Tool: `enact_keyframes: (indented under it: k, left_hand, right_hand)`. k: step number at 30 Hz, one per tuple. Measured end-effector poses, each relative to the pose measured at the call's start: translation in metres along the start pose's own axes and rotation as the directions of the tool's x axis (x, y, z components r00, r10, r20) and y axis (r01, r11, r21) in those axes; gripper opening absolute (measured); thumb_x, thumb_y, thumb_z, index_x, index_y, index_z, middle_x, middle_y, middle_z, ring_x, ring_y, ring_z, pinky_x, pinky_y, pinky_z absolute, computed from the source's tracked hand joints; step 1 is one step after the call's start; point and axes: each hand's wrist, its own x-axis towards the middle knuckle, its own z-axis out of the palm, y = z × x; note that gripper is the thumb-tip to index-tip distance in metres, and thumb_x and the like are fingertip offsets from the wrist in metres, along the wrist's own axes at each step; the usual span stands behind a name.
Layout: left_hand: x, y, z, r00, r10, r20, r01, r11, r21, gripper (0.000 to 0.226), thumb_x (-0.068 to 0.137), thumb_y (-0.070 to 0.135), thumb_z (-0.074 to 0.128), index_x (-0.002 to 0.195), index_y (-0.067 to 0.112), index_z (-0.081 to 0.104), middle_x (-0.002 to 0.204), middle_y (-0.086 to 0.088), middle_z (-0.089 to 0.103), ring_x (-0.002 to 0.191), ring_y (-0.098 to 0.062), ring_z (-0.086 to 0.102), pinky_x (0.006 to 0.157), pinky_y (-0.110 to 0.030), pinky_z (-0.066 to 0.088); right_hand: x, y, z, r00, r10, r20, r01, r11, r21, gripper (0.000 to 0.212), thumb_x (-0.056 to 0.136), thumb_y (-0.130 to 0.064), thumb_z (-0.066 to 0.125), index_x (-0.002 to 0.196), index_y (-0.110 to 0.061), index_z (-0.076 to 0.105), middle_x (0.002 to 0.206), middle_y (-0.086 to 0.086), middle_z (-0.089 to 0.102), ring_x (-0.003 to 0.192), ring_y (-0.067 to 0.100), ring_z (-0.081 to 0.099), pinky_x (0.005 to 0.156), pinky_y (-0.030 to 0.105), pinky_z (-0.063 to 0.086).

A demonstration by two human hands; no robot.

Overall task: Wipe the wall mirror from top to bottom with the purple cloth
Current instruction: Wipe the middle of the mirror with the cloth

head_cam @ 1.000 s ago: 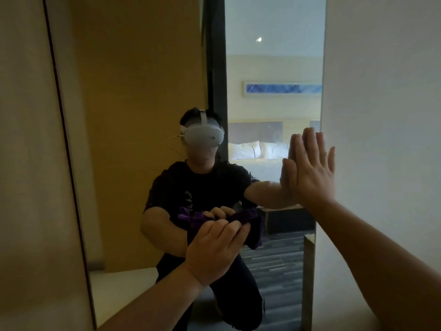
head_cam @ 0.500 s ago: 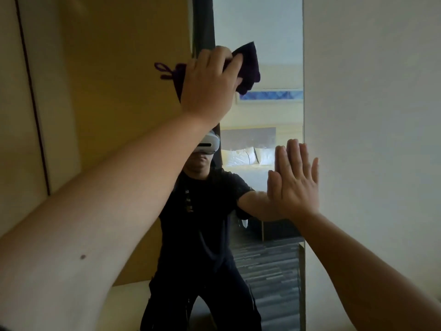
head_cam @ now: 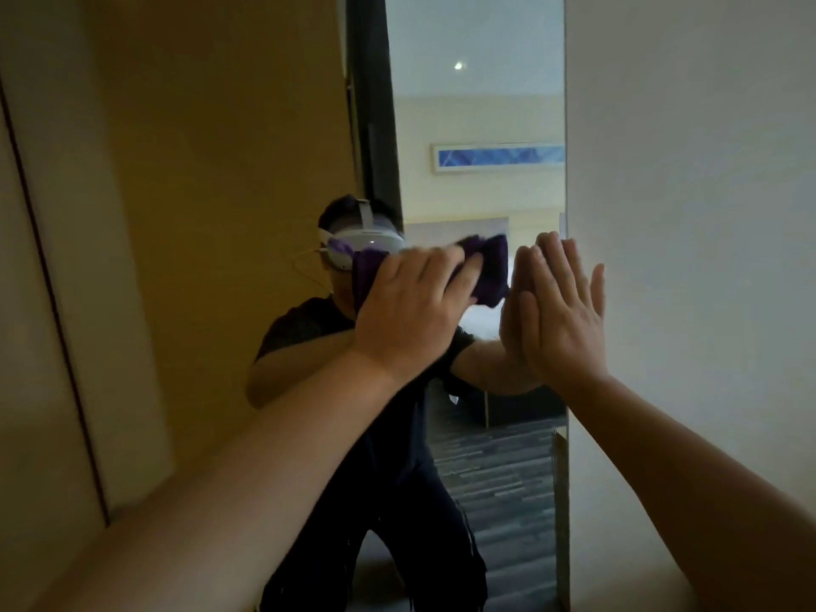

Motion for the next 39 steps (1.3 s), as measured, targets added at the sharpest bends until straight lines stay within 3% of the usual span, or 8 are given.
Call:
enact_keyframes:
  k: [4, 9, 14, 18, 22, 29, 33, 39]
  left_hand:
    - [-0.058, 0.042, 0.000, 0.998, 0.055, 0.011, -0.055, 0.998, -0.030, 0.033, 0.101, 0.022, 0.061, 0.133, 0.014, 0.062, 0.116, -0.007, 0.063, 0.094, -0.029, 0.061, 0.077, -0.042, 0.043]
    - [-0.128, 0.086, 0.000, 0.989, 0.131, 0.070, -0.126, 0.989, -0.074, 0.035, 0.104, 0.012, 0.041, 0.131, 0.016, 0.063, 0.119, -0.006, 0.062, 0.092, -0.027, 0.061, 0.078, -0.040, 0.045]
    - [-0.139, 0.094, 0.003, 0.990, 0.090, 0.105, -0.081, 0.992, -0.092, 0.035, 0.105, 0.015, 0.039, 0.133, 0.017, 0.059, 0.120, -0.004, 0.060, 0.095, -0.025, 0.059, 0.080, -0.038, 0.043]
    - [-0.131, 0.093, -0.003, 0.990, 0.066, 0.123, -0.048, 0.988, -0.150, 0.034, 0.104, 0.013, 0.042, 0.129, 0.017, 0.065, 0.115, -0.005, 0.065, 0.091, -0.025, 0.061, 0.078, -0.038, 0.044]
    - [-0.093, 0.082, -0.001, 0.999, -0.022, 0.049, 0.030, 0.983, -0.181, 0.027, 0.105, 0.018, 0.051, 0.125, 0.015, 0.068, 0.111, -0.005, 0.065, 0.091, -0.026, 0.061, 0.077, -0.040, 0.043]
    - [0.081, 0.018, 0.018, 0.966, -0.102, -0.238, 0.082, 0.992, -0.092, 0.035, 0.096, 0.026, 0.054, 0.123, 0.008, 0.066, 0.110, -0.012, 0.064, 0.095, -0.030, 0.056, 0.080, -0.042, 0.045]
    - [0.151, -0.018, 0.031, 0.976, -0.133, -0.172, 0.143, 0.989, 0.048, 0.037, 0.098, 0.031, 0.051, 0.128, 0.010, 0.062, 0.113, -0.011, 0.062, 0.097, -0.033, 0.060, 0.079, -0.044, 0.049]
    - [0.133, -0.003, 0.042, 0.987, -0.074, -0.142, 0.092, 0.988, 0.128, 0.037, 0.100, 0.033, 0.050, 0.127, 0.011, 0.061, 0.110, -0.009, 0.061, 0.092, -0.031, 0.059, 0.074, -0.042, 0.048]
  right_hand:
    - [-0.012, 0.018, -0.011, 0.996, 0.090, -0.002, -0.090, 0.996, -0.014, 0.052, 0.106, -0.031, 0.027, 0.155, -0.021, 0.015, 0.162, 0.000, 0.007, 0.153, 0.019, 0.002, 0.122, 0.056, 0.003]
    - [-0.026, 0.053, -0.019, 0.957, 0.281, 0.065, -0.277, 0.958, -0.070, 0.058, 0.104, -0.042, 0.013, 0.156, -0.018, 0.019, 0.165, 0.007, 0.010, 0.153, 0.018, 0.000, 0.123, 0.049, 0.000]
    - [-0.036, 0.080, -0.020, 0.891, 0.368, 0.265, -0.325, 0.926, -0.194, 0.059, 0.103, -0.050, 0.008, 0.156, -0.028, -0.006, 0.165, 0.002, -0.013, 0.151, 0.019, -0.016, 0.123, 0.050, -0.004]
    - [-0.034, 0.081, -0.024, 0.868, 0.374, 0.327, -0.314, 0.923, -0.223, 0.061, 0.102, -0.050, 0.008, 0.155, -0.029, -0.014, 0.163, 0.001, -0.021, 0.149, 0.019, -0.022, 0.123, 0.049, -0.006]
    - [-0.033, 0.084, -0.029, 0.854, 0.357, 0.379, -0.296, 0.932, -0.211, 0.064, 0.101, -0.054, 0.008, 0.154, -0.029, -0.017, 0.161, 0.000, -0.027, 0.148, 0.018, -0.026, 0.123, 0.046, -0.006]
    - [-0.035, 0.089, -0.027, 0.860, 0.337, 0.384, -0.278, 0.939, -0.202, 0.062, 0.102, -0.056, 0.009, 0.146, -0.037, -0.030, 0.156, -0.006, -0.036, 0.146, 0.016, -0.030, 0.122, 0.043, -0.008]
    - [-0.036, 0.090, -0.025, 0.870, 0.335, 0.361, -0.275, 0.939, -0.207, 0.058, 0.102, -0.056, 0.007, 0.143, -0.038, -0.030, 0.154, -0.007, -0.036, 0.145, 0.015, -0.031, 0.122, 0.040, -0.011]
    - [-0.038, 0.097, -0.015, 0.887, 0.334, 0.318, -0.279, 0.938, -0.207, 0.060, 0.098, -0.057, 0.006, 0.145, -0.040, -0.027, 0.154, -0.010, -0.033, 0.146, 0.013, -0.029, 0.122, 0.040, -0.011]
